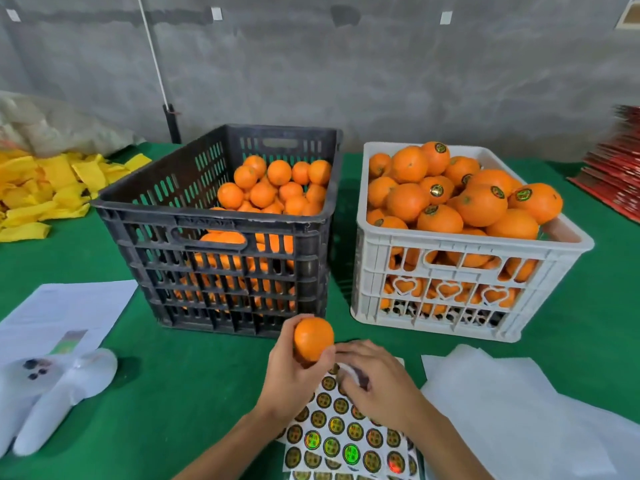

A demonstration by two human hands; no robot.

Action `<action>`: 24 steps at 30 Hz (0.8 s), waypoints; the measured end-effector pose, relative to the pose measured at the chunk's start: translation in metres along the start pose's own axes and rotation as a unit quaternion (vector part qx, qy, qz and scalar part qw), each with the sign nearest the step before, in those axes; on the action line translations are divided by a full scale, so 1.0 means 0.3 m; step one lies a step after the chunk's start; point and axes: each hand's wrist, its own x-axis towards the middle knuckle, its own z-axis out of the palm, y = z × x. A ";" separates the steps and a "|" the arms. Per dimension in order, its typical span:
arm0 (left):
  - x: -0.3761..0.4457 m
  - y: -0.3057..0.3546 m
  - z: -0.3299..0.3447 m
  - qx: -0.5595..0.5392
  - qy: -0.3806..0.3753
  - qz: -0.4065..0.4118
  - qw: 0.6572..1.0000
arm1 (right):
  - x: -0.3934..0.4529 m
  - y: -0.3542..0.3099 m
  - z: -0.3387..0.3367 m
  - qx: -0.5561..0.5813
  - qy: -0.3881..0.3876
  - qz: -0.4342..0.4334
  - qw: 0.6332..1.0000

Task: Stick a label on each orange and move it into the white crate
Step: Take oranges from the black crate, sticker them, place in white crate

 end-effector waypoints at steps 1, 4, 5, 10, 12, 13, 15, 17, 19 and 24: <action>-0.001 -0.003 0.000 -0.021 0.011 -0.010 1.000 | 0.002 0.004 0.001 -0.013 -0.018 -0.002 1.000; 0.001 -0.010 -0.003 -0.068 0.021 -0.027 0.997 | 0.009 0.017 0.008 -0.035 -0.045 -0.001 0.998; 0.002 -0.011 -0.005 -0.073 0.021 -0.029 0.997 | 0.014 0.020 0.010 -0.036 -0.045 -0.006 0.998; 0.007 -0.018 0.000 -0.064 0.008 -0.032 0.997 | 0.034 0.014 0.003 -0.053 -0.025 -0.041 0.997; 0.007 -0.021 -0.001 -0.054 0.001 -0.031 0.998 | 0.037 0.006 0.000 -0.054 -0.018 -0.046 0.997; 0.007 -0.020 -0.001 -0.051 -0.003 -0.031 0.998 | 0.037 0.002 -0.001 -0.056 -0.015 -0.048 0.997; 0.005 -0.019 -0.002 -0.049 -0.006 -0.029 0.998 | 0.030 -0.006 -0.002 -0.068 -0.010 -0.054 0.996; 0.003 -0.017 0.000 -0.050 -0.007 -0.025 0.998 | 0.025 -0.014 -0.004 -0.082 -0.001 -0.061 0.995; 0.001 -0.013 0.001 -0.050 -0.008 -0.027 0.998 | 0.022 -0.022 -0.005 -0.080 0.006 -0.062 0.995; 0.002 -0.013 0.002 -0.037 -0.011 -0.034 0.999 | 0.030 -0.028 0.011 0.010 0.040 0.022 0.999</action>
